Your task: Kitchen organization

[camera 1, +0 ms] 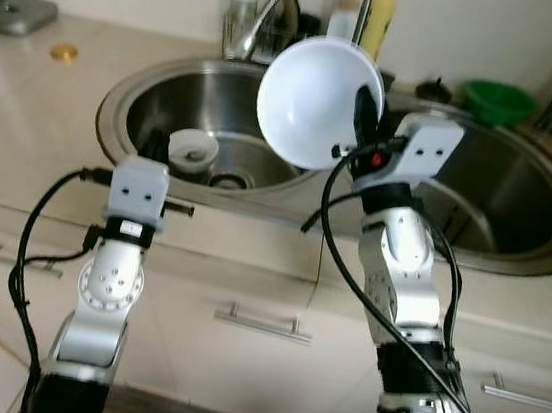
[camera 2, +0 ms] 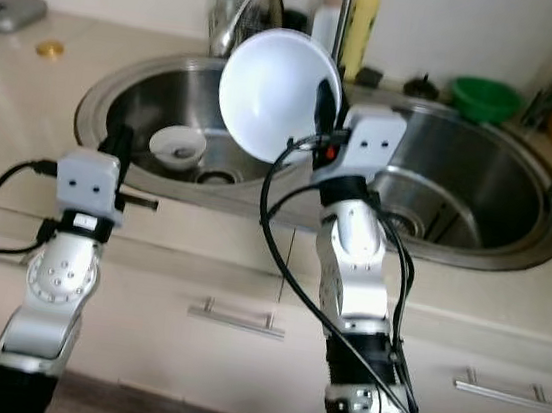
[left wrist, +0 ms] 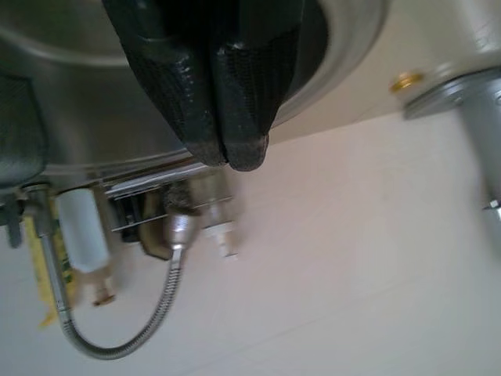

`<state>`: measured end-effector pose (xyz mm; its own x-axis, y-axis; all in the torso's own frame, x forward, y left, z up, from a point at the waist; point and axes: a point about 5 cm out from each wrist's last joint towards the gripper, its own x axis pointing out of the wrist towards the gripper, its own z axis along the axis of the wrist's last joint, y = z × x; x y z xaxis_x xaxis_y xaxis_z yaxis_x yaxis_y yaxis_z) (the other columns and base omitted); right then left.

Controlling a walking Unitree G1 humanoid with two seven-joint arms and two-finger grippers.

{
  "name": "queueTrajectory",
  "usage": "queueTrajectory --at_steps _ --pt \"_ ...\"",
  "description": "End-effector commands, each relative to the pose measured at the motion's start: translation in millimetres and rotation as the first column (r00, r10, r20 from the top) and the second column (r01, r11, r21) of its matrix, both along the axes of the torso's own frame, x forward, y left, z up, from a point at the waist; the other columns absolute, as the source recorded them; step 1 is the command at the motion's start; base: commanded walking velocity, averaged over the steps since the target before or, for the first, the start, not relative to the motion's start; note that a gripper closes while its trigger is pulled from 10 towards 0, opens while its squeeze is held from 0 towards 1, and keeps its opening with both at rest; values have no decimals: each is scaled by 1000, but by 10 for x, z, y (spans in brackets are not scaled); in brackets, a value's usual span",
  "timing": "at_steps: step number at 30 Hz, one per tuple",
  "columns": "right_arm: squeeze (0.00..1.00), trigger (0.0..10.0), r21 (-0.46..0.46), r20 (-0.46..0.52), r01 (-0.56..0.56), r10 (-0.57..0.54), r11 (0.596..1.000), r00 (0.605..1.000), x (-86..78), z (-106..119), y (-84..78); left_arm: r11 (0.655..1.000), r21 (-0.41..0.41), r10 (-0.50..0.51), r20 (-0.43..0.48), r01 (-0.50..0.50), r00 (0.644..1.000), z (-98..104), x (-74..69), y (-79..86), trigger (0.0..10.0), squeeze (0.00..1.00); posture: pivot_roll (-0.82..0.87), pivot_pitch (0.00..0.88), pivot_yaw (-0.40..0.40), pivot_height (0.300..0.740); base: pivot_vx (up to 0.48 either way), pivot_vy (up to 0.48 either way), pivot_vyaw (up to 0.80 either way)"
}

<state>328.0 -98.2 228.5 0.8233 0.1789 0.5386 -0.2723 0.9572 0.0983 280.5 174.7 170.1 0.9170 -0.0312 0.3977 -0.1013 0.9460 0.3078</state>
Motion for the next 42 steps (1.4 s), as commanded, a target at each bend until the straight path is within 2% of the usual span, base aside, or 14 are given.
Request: queueTrajectory --at_steps 1,14,21,22,23,24,25,26,28,30,34,38,39,42 --pt "0 0 -1 3 41 -41 999 999 14 1 -112 1000 -6 -28 5 28 1000 6 4 -81 10000 0 -13 0 -31 740 0 0 0" --pt "0 0 -51 -187 165 -172 985 967 172 -259 -275 998 -4 -57 -4 57 998 -30 -10 -138 10000 0 -11 0 -36 740 0 0 -503" --pt "0 0 -187 -386 281 -334 941 860 281 -590 -435 998 -2 -59 -7 59 998 -37 -13 -142 10000 0 -7 0 -37 740 0 0 0" --pt "0 2706 -218 -430 296 -364 930 826 300 -672 -484 998 -2 -57 -8 57 998 -38 -13 -138 10000 0 -5 0 -37 740 0 0 0" --pt "0 3686 -241 -458 312 -391 919 798 309 -731 -527 998 -1 -56 -8 56 998 -38 -13 -134 10000 0 -5 0 -37 740 0 0 0" --pt "0 6392 -265 -477 333 -423 905 770 312 -778 -577 999 0 -54 -9 54 998 -40 -14 -132 10000 0 -5 0 -37 740 0 0 0" --pt "0 6392 -280 -486 346 -443 895 753 313 -805 -609 999 0 -54 -10 54 999 -41 -14 -130 10000 0 -5 0 -37 740 0 0 0" --pt "0 10000 -293 -486 355 -458 888 744 313 -812 -627 999 0 -54 -10 54 999 -40 -15 -129 10000 0 -6 0 -37 740 0 0 0" --pt "0 10000 -321 -484 370 -487 872 727 318 -818 -645 999 1 -53 -11 53 999 -38 -14 -125 10000 0 -9 0 -36 740 0 0 0" --pt "0 10000 -352 -480 438 -561 827 675 318 -833 -746 999 2 -54 -14 54 998 -42 -11 -128 10000 0 -10 0 -35 740 0 0 0" --pt "0 10000 -392 -464 450 -595 803 656 335 -838 -782 998 3 -55 -15 55 998 -42 -6 -129 10000 0 -9 0 -34 740 0 0 0" --pt "0 10000 -440 -432 422 -599 792 674 340 -838 -758 998 5 -55 -16 55 998 -41 -4 -129 10000 0 -9 0 -34 740 0 0 0" --pt "0 10000 -474 -421 376 -580 796 697 346 -850 -696 998 5 -56 -17 56 998 -41 1 -128 10000 0 -11 0 -33 740 0 0 0" --pt "0 10000 -477 -467 251 -485 842 739 334 -934 -540 998 6 -58 -18 58 998 -42 3 -132 10000 0 -12 0 -33 740 0 0 0"
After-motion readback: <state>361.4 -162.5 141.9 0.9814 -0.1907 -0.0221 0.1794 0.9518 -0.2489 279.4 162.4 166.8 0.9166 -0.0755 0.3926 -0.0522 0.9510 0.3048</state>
